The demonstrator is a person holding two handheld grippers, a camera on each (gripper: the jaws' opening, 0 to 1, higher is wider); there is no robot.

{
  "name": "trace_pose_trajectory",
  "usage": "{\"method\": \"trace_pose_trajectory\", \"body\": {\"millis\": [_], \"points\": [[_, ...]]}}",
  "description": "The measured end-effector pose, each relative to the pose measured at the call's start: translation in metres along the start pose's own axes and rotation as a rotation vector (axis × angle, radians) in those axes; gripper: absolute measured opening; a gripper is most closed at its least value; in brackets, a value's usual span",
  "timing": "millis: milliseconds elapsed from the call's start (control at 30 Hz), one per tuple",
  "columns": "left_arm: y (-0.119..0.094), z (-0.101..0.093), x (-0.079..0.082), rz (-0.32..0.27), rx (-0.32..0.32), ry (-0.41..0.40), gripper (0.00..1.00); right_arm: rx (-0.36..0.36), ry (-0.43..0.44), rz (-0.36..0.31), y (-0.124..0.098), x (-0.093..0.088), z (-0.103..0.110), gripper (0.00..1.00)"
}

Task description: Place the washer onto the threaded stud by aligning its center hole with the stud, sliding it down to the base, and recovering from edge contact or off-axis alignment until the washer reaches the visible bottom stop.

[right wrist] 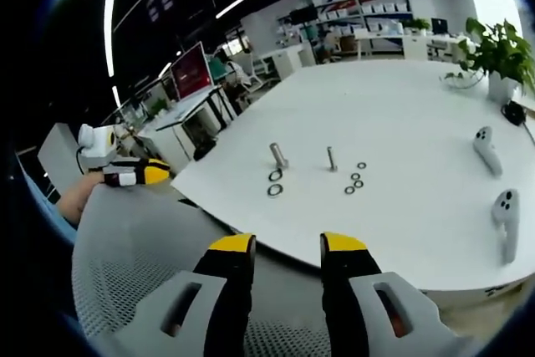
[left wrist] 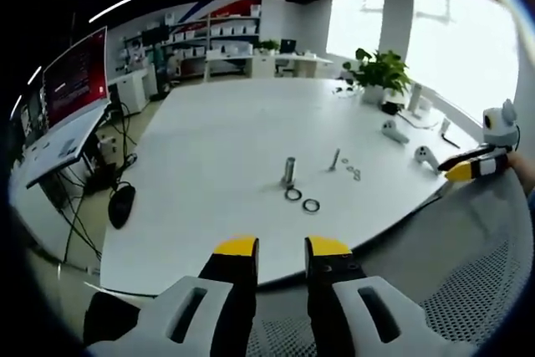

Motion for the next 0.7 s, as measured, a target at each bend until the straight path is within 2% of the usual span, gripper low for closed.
{"method": "trace_pose_trajectory", "body": {"millis": [700], "points": [[-0.0001, -0.0010, -0.0014, 0.008, -0.005, 0.019, 0.16, -0.001, 0.004, -0.006, -0.0005, 0.0001, -0.0001, 0.33]]}}
Point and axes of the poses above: the point that each gripper's makers call its tool centre point, and the gripper's own axes: y roughly forward along the fingers, z roughly to its left, x roughly out of its top, the point moved 4 cm from there along -y, roughly backward along the fingers, and after that the axes turned 8 degrees about x, right-handed, at the moved point
